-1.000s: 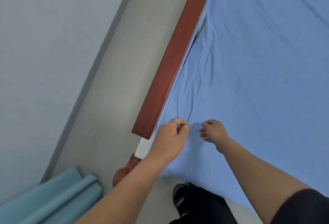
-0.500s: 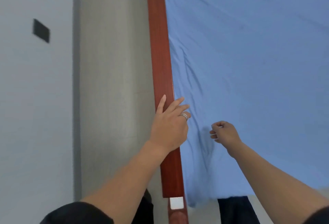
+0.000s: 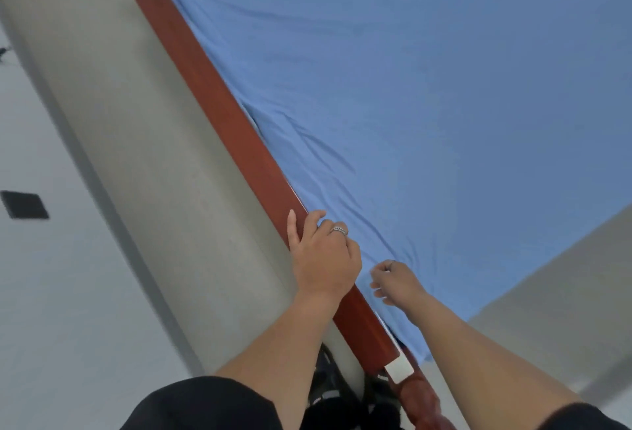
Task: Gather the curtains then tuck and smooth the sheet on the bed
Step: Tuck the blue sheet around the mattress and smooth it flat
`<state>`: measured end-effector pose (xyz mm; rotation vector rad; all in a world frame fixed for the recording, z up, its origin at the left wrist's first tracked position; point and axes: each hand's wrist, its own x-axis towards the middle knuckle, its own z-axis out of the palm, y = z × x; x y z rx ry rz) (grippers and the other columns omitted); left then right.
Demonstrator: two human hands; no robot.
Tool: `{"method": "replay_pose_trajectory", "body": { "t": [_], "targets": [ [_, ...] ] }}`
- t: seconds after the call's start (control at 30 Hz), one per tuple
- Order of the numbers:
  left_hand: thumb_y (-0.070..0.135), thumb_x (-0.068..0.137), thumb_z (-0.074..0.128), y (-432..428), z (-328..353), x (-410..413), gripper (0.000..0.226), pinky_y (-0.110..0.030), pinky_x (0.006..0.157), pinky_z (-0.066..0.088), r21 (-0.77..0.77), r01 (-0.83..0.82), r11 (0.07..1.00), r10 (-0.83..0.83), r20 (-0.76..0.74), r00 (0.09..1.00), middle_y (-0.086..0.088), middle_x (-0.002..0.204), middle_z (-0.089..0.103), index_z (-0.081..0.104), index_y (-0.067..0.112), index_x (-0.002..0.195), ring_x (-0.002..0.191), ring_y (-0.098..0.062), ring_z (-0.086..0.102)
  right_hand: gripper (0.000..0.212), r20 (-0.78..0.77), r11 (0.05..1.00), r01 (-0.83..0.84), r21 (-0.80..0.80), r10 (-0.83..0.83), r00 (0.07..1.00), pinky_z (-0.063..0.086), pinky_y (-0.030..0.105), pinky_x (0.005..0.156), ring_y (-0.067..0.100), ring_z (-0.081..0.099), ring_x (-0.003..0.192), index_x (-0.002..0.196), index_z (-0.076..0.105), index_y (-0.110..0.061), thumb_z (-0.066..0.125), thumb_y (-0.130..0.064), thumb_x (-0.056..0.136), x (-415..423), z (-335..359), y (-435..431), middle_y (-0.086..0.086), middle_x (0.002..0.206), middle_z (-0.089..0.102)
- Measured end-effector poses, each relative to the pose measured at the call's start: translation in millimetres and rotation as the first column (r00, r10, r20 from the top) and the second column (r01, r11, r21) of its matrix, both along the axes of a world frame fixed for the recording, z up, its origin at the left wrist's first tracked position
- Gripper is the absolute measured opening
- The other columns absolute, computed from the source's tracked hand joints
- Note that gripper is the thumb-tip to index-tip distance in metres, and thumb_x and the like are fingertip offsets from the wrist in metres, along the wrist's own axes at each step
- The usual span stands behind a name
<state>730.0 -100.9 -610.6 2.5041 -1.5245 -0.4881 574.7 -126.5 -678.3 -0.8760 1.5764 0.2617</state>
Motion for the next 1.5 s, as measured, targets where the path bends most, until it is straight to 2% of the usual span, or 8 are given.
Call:
{"method": "replay_pose_trajectory", "body": {
  "t": [0.23, 0.33, 0.63, 0.9, 0.97, 1.07, 1.3, 1.5],
  "targets": [
    [0.031, 0.081, 0.043, -9, -8, -5, 0.034, -0.059, 0.121, 0.010, 0.110, 0.064, 0.992, -0.074, 0.085, 0.994, 0.013, 0.077, 0.065, 0.076, 0.024, 0.086, 0.121, -0.018, 0.054, 0.018, 0.029, 0.983, 0.118, -0.140, -0.115, 0.993, 0.053, 0.042, 0.081, 0.025, 0.065, 0.083, 0.110, 0.062, -0.016, 0.057, -0.010, 0.093, 2, -67, -32, 0.012, 0.094, 0.069],
    [0.031, 0.082, 0.044, -6, -15, -5, 0.034, -0.059, 0.121, 0.009, 0.108, 0.072, 0.992, -0.083, 0.101, 0.991, 0.014, 0.078, 0.066, 0.077, 0.025, 0.088, 0.121, -0.018, 0.054, 0.006, 0.077, 0.949, 0.309, -0.057, -0.304, 0.950, 0.048, 0.028, 0.060, 0.018, 0.065, 0.068, 0.095, 0.059, -0.017, 0.054, -0.014, 0.097, -1, -94, -40, 0.011, 0.086, 0.071],
    [0.033, 0.085, 0.053, -6, -10, -6, 0.026, -0.063, 0.120, 0.003, 0.239, 0.159, 0.958, -0.193, 0.126, 0.973, 0.017, 0.079, 0.067, 0.079, 0.029, 0.088, 0.122, -0.016, 0.055, 0.013, -0.360, 0.931, 0.269, 0.246, -0.169, 0.917, 0.043, 0.025, 0.054, 0.024, 0.053, 0.050, 0.081, 0.056, -0.002, 0.049, -0.010, 0.088, -78, -92, 39, 0.019, 0.065, 0.057],
    [0.037, 0.090, 0.042, -15, 11, 19, 0.037, -0.054, 0.117, -0.024, 0.359, 0.407, 0.840, -0.351, -0.213, 0.912, 0.022, 0.115, 0.065, 0.070, 0.035, 0.114, 0.135, -0.006, 0.042, 0.023, -0.312, 0.954, 0.297, -0.052, -0.298, 0.902, 0.044, 0.028, 0.057, 0.027, 0.061, 0.061, 0.075, 0.057, -0.006, 0.055, -0.016, 0.096, -39, -42, -16, 0.018, 0.072, 0.066],
    [0.039, 0.090, 0.040, -34, 25, 57, 0.036, -0.044, 0.125, 0.001, 0.296, 0.526, 0.797, -0.417, -0.359, 0.835, 0.016, 0.107, 0.070, 0.070, 0.030, 0.107, 0.116, -0.006, 0.057, 0.019, -0.247, 0.923, 0.375, -0.083, -0.384, 0.890, 0.044, 0.027, 0.057, 0.025, 0.062, 0.061, 0.081, 0.057, -0.007, 0.055, -0.017, 0.097, -9, -26, -40, 0.015, 0.078, 0.067],
    [0.035, 0.092, 0.044, -89, 36, 119, 0.026, -0.037, 0.093, 0.049, 0.303, 0.580, 0.756, -0.379, -0.521, 0.765, 0.002, 0.088, 0.072, 0.066, 0.021, 0.092, 0.092, -0.023, 0.066, 0.014, -0.135, 0.914, 0.389, -0.112, -0.402, 0.906, 0.045, 0.029, 0.063, 0.026, 0.063, 0.069, 0.088, 0.056, -0.009, 0.054, -0.018, 0.098, 37, -9, -78, 0.014, 0.082, 0.066],
    [0.020, 0.091, 0.050, -265, -40, 187, 0.018, -0.040, 0.079, 0.056, 0.362, 0.439, 0.823, -0.235, -0.486, 0.842, -0.005, 0.085, 0.073, 0.065, 0.014, 0.083, 0.086, -0.029, 0.069, 0.010, 0.128, 0.778, 0.623, -0.076, -0.612, 0.780, 0.046, 0.025, 0.058, 0.018, 0.065, 0.065, 0.101, 0.059, -0.012, 0.054, -0.020, 0.099, 132, -32, -173, 0.009, 0.085, 0.071],
    [0.007, 0.084, 0.052, -324, -151, 183, 0.019, -0.040, 0.088, 0.056, 0.544, 0.610, 0.576, -0.322, -0.535, 0.781, -0.007, 0.096, 0.074, 0.067, 0.019, 0.083, 0.094, -0.026, 0.068, 0.009, 0.216, 0.680, 0.729, 0.077, -0.725, 0.654, 0.046, 0.025, 0.062, 0.019, 0.067, 0.070, 0.094, 0.063, -0.017, 0.056, -0.022, 0.097, 189, -95, -223, 0.007, 0.088, 0.073]
  ]
}}
